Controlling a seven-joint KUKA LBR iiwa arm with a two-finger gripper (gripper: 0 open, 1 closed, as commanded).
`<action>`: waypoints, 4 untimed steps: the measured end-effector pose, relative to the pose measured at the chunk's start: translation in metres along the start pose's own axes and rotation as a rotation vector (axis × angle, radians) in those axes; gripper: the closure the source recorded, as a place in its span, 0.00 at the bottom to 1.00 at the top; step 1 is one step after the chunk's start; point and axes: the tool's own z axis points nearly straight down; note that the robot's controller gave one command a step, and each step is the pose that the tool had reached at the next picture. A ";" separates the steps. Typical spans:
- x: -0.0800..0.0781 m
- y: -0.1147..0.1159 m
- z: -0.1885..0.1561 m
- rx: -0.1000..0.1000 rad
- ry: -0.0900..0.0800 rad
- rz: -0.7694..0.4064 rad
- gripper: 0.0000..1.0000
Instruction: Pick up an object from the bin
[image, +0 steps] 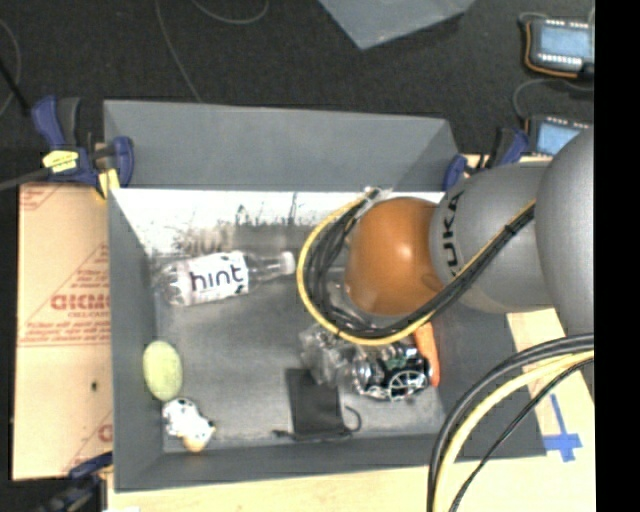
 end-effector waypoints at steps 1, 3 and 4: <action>0.004 0.002 -0.020 0.000 0.001 -0.001 1.00; 0.000 0.000 -0.100 0.001 -0.001 -0.052 1.00; -0.001 -0.005 -0.081 0.006 -0.018 -0.059 1.00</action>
Offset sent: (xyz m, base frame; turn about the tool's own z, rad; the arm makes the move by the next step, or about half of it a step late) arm -0.0016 0.0032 0.0731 -0.0572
